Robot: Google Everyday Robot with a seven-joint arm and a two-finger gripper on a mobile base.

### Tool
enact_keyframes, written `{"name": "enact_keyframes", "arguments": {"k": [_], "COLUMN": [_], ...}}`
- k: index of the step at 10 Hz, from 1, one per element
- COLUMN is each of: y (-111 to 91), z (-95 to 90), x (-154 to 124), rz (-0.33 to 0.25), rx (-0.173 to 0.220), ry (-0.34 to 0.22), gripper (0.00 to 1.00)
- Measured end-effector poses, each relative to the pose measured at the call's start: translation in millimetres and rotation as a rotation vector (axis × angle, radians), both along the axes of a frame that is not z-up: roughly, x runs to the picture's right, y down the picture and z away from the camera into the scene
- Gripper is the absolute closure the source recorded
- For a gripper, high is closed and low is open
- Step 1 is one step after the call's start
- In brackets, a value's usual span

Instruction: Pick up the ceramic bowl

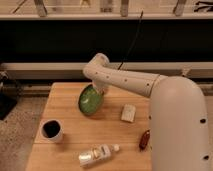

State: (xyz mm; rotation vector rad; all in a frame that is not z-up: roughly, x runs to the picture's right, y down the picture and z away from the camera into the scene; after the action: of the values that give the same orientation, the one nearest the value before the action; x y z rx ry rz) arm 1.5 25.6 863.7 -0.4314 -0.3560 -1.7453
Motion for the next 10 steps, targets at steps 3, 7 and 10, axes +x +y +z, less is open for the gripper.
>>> {"name": "enact_keyframes", "arguments": {"k": [3, 7, 10], "y": [-3, -8, -11], "z": [-0.9, -1.9, -5.1], "x": [7, 16, 24], "rz": [0.000, -0.003, -0.007], "rx": [0.006, 0.013, 0.019], "ry": [-0.003, -0.006, -0.009], "gripper": [0.99, 0.99, 0.99]}}
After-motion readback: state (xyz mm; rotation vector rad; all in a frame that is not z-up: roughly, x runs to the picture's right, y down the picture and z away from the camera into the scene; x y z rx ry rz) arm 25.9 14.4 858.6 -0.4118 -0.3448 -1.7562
